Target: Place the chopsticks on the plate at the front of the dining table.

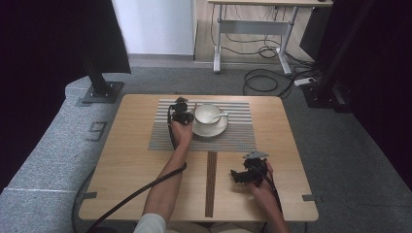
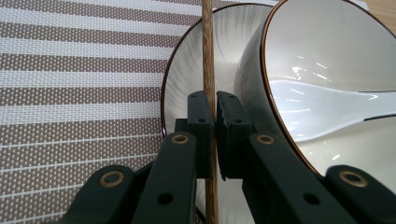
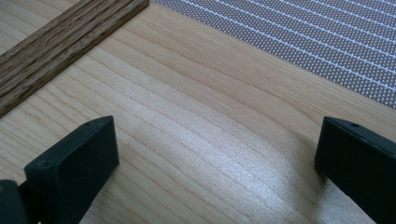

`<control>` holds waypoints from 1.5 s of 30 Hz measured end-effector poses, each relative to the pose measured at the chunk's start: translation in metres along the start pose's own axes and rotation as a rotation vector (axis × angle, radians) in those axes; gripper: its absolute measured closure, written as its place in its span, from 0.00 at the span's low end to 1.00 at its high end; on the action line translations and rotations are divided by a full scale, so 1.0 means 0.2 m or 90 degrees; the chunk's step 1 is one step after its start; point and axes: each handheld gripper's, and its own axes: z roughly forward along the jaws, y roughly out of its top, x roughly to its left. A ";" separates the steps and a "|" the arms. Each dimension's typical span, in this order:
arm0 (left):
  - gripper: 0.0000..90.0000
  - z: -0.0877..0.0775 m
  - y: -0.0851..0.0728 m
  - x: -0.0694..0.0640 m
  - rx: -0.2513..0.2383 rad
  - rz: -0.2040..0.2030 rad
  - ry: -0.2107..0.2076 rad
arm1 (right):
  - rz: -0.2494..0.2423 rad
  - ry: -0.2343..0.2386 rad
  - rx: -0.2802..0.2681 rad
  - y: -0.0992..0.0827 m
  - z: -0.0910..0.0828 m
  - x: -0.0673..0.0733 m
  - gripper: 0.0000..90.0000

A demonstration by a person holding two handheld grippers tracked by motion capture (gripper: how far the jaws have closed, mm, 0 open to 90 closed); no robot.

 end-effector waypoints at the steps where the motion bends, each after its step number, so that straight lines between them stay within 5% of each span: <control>1: 0.94 0.00 0.00 0.00 -0.001 -0.003 -0.001 | 0.000 0.000 0.000 0.00 0.00 0.00 0.00; 22: 0.86 -0.02 0.02 0.02 0.002 -0.005 -0.020 | 0.000 0.000 0.000 0.00 0.00 0.00 0.00; 45: 0.62 -0.19 -0.01 0.04 -0.027 0.058 0.014 | -0.003 0.002 0.000 0.00 0.00 0.00 0.00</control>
